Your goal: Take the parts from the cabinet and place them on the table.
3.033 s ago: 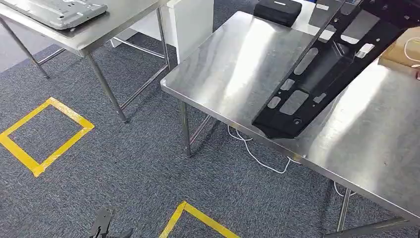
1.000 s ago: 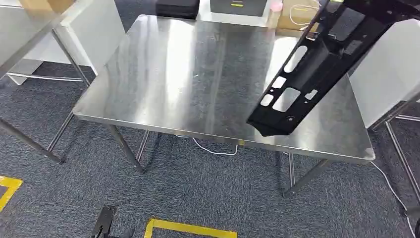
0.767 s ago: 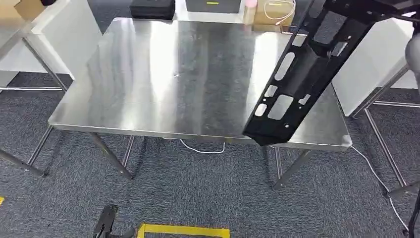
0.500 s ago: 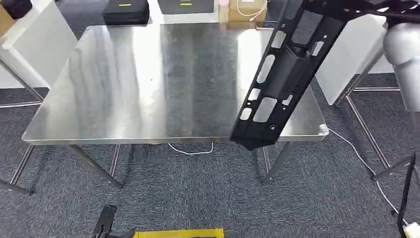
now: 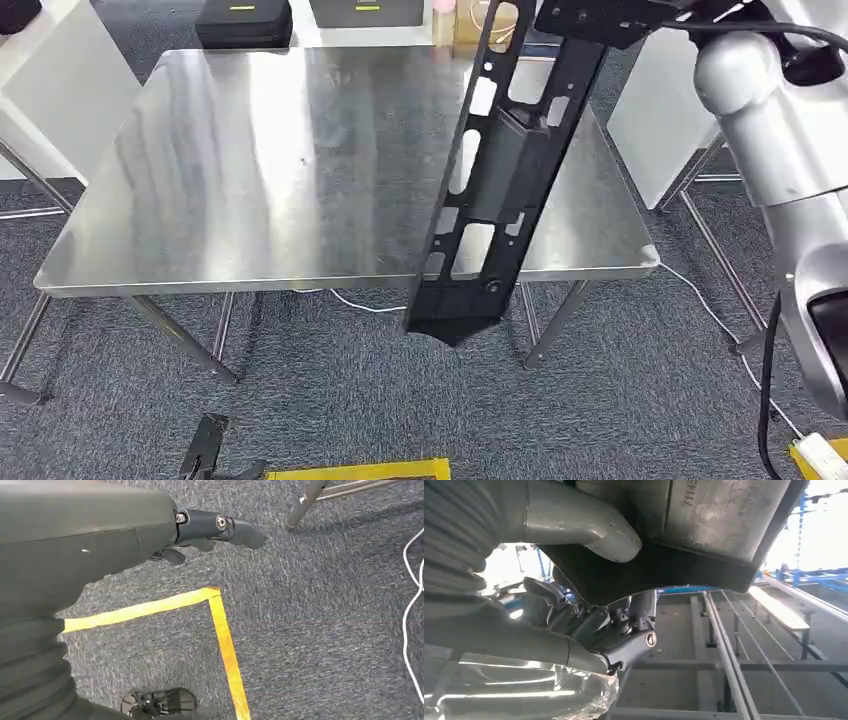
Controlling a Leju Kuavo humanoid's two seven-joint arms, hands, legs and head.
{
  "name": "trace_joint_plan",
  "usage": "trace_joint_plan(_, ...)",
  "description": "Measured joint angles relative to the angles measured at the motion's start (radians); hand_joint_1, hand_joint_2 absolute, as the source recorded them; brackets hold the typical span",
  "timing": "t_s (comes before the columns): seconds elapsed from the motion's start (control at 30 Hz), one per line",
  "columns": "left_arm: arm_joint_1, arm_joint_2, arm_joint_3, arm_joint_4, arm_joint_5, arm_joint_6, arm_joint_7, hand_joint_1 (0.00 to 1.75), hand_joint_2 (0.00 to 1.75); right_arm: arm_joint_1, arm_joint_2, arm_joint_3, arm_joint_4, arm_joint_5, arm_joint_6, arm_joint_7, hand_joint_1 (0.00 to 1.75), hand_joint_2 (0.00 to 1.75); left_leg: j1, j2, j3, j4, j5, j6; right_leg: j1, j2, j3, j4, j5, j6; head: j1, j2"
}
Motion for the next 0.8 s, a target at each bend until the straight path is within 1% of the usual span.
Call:
trace_joint_plan(0.17, 0.002, 0.0, 0.0, 0.0, 0.0, 0.002, 0.0, 0.0, 1.75, -0.014, 0.031, 0.001, 0.034, -0.005, -0.003, -0.003, 1.75, 1.75, -0.001, -0.001, -0.002, 0.0, 0.002, 0.004, -0.001, -0.002, 0.002, -0.006, 0.004, 0.006, 0.0, 0.0)
trace_joint_plan(0.57, 0.005, 0.0, 0.0, 0.0, 0.003, 0.004, 0.001, 0.0, 1.75, -0.029, 0.082, 0.012, 0.087, 0.016, -0.028, -0.002, 1.75, 1.75, -0.001, -0.001, -0.002, 0.0, 0.002, 0.005, 0.0, -0.002, 0.001, -0.006, 0.005, 0.007, 0.0, 0.0)
trace_joint_plan(0.8, 0.006, 0.0, 0.0, 0.002, 0.003, 0.005, 0.001, 0.0, 1.75, -0.052, 0.093, 0.014, 0.119, 0.013, -0.029, 0.003, 1.75, 1.75, 0.0, -0.001, -0.002, 0.0, 0.003, 0.005, 0.0, -0.002, 0.001, -0.006, 0.005, 0.007, 0.0, 0.0)
